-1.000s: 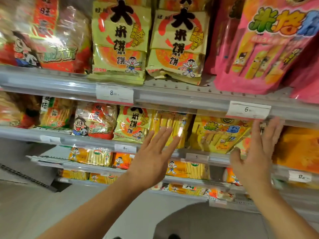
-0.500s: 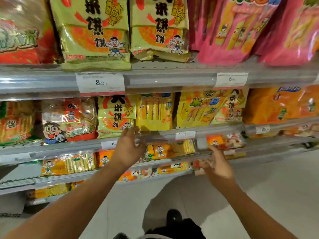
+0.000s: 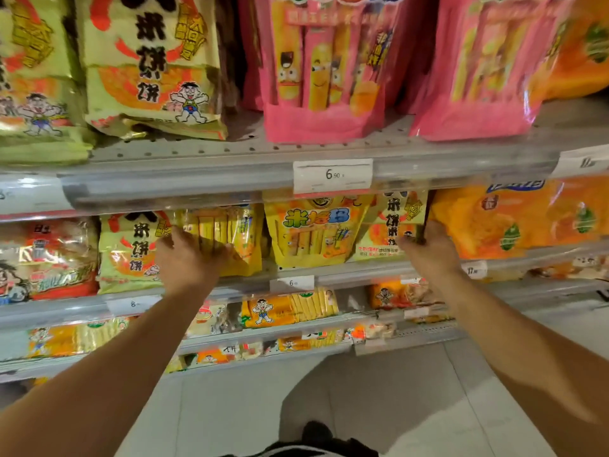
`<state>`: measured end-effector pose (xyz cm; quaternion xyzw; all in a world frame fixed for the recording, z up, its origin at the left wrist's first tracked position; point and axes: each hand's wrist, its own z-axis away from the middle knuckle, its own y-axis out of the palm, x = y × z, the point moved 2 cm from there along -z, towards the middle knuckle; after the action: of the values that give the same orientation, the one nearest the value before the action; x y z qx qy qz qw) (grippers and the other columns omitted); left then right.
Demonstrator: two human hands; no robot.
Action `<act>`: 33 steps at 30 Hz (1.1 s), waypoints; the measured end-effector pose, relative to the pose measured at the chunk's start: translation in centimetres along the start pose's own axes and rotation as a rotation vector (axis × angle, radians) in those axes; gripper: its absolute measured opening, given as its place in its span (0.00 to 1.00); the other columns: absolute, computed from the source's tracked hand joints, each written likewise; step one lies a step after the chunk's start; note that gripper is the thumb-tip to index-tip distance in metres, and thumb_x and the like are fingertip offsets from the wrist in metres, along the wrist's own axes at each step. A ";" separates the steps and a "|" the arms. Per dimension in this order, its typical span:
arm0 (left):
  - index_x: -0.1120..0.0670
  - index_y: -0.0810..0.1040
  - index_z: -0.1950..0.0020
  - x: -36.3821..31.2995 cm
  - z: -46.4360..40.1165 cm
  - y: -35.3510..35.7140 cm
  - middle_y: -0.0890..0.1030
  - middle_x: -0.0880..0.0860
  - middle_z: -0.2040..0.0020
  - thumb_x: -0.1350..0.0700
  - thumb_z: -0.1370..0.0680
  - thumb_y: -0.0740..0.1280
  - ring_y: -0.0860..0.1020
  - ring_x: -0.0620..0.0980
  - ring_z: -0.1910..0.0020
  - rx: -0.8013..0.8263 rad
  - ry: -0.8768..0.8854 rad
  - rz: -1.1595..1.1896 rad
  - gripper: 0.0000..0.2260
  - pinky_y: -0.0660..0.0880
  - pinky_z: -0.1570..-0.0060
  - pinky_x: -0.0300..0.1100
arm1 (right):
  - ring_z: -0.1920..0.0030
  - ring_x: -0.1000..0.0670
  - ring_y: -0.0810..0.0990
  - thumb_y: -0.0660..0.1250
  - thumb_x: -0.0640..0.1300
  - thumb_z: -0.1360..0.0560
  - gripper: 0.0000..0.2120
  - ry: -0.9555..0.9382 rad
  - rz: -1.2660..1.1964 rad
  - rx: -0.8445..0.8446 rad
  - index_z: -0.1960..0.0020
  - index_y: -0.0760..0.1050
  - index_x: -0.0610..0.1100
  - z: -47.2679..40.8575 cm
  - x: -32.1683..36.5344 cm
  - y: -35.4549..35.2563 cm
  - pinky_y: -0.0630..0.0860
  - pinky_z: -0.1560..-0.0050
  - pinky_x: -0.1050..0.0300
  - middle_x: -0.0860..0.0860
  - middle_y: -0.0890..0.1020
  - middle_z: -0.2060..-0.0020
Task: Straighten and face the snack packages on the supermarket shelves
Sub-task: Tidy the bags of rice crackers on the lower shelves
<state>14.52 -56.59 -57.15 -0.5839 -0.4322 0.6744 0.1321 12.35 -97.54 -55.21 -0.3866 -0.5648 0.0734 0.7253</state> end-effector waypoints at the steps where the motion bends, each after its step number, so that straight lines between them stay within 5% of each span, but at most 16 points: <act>1: 0.62 0.72 0.46 0.0 0.1 0.1 0.78 0.65 0.50 0.42 0.36 0.77 0.75 0.63 0.50 -0.003 -0.032 0.014 0.31 0.69 0.44 0.49 | 0.50 0.46 0.79 0.73 0.48 0.28 0.24 0.007 -0.031 0.019 0.36 0.69 0.42 -1.0 -0.1 0.2 0.71 0.58 0.60 0.52 0.79 0.51; 5: 0.62 0.76 0.63 -0.7 0.4 -0.3 0.78 0.63 0.63 0.45 0.39 0.80 0.79 0.65 0.57 0.023 -0.092 0.121 0.23 0.78 0.51 0.57 | 0.41 0.42 0.77 0.77 0.53 0.32 0.30 0.057 -0.064 0.108 0.36 0.69 0.42 -3.1 -0.1 1.4 0.73 0.45 0.54 0.47 0.79 0.42; 8: 0.52 0.71 0.72 -1.3 1.1 -0.5 0.77 0.53 0.70 0.51 0.41 0.83 0.75 0.51 0.68 0.009 -0.170 0.273 0.20 0.80 0.56 0.54 | 0.40 0.40 0.77 0.77 0.55 0.33 0.31 0.089 -0.031 0.106 0.38 0.70 0.44 -3.8 0.1 1.6 0.71 0.49 0.54 0.46 0.79 0.44; 13: 0.48 0.67 0.58 -1.4 1.8 -0.8 0.75 0.47 0.63 0.54 0.38 0.83 0.73 0.43 0.66 -0.070 -0.176 0.359 0.24 0.72 0.64 0.36 | 0.48 0.43 0.81 0.79 0.49 0.35 0.22 0.009 -0.104 0.050 0.47 0.75 0.45 -4.3 -0.1 1.2 0.73 0.52 0.55 0.49 0.82 0.51; 19: 0.52 0.68 0.51 -0.2 2.6 -2.4 0.74 0.48 0.62 0.54 0.35 0.81 0.76 0.43 0.64 -0.053 -0.171 0.497 0.24 0.74 0.66 0.37 | 0.49 0.40 0.79 0.77 0.59 0.35 0.31 -0.043 -0.141 -0.093 0.41 0.72 0.42 -3.3 1.0 -0.5 0.75 0.53 0.49 0.45 0.81 0.48; 24: 0.52 0.69 0.47 1.5 3.9 -3.6 0.74 0.50 0.58 0.52 0.34 0.81 0.79 0.44 0.62 -0.001 -0.167 0.551 0.25 0.78 0.68 0.39 | 0.38 0.39 0.76 0.74 0.64 0.35 0.39 -0.006 -0.157 -0.118 0.33 0.68 0.43 -0.2 -0.4 -2.1 0.74 0.41 0.40 0.44 0.78 0.38; 27: 0.54 0.68 0.41 2.9 4.7 -4.0 0.72 0.50 0.55 0.48 0.35 0.80 0.76 0.51 0.56 0.042 -0.180 0.517 0.30 0.79 0.59 0.49 | 0.39 0.39 0.77 0.74 0.59 0.32 0.33 0.022 -0.182 -0.143 0.33 0.69 0.45 3.6 -2.3 -2.7 0.73 0.41 0.42 0.45 0.79 0.39; 29: 0.55 0.67 0.36 3.7 4.9 -4.2 0.72 0.51 0.53 0.46 0.36 0.80 0.75 0.52 0.54 0.082 -0.172 0.510 0.36 0.77 0.60 0.47 | 0.43 0.41 0.79 0.74 0.54 0.30 0.23 0.034 -0.241 -0.144 0.38 0.73 0.48 6.6 -3.4 -2.8 0.74 0.43 0.43 0.48 0.82 0.45; 31: 0.54 0.68 0.37 4.4 5.3 -4.5 0.73 0.50 0.54 0.43 0.39 0.80 0.75 0.50 0.57 0.128 -0.153 0.512 0.37 0.76 0.64 0.43 | 0.46 0.44 0.80 0.74 0.50 0.29 0.18 0.052 -0.258 -0.132 0.41 0.75 0.50 9.7 -4.3 -2.6 0.75 0.44 0.44 0.48 0.82 0.46; 33: 0.53 0.68 0.42 5.3 5.7 -4.7 0.72 0.49 0.57 0.38 0.42 0.78 0.75 0.52 0.57 0.177 -0.141 0.497 0.37 0.77 0.63 0.47 | 0.49 0.48 0.81 0.74 0.44 0.28 0.15 0.034 -0.312 -0.145 0.42 0.76 0.50 12.8 -4.5 -2.1 0.76 0.51 0.55 0.50 0.83 0.49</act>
<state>6.34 -52.63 -57.52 -0.6098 -0.2231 0.7603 -0.0173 -1.10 -95.34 -56.47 -0.3467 -0.6094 -0.0878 0.7076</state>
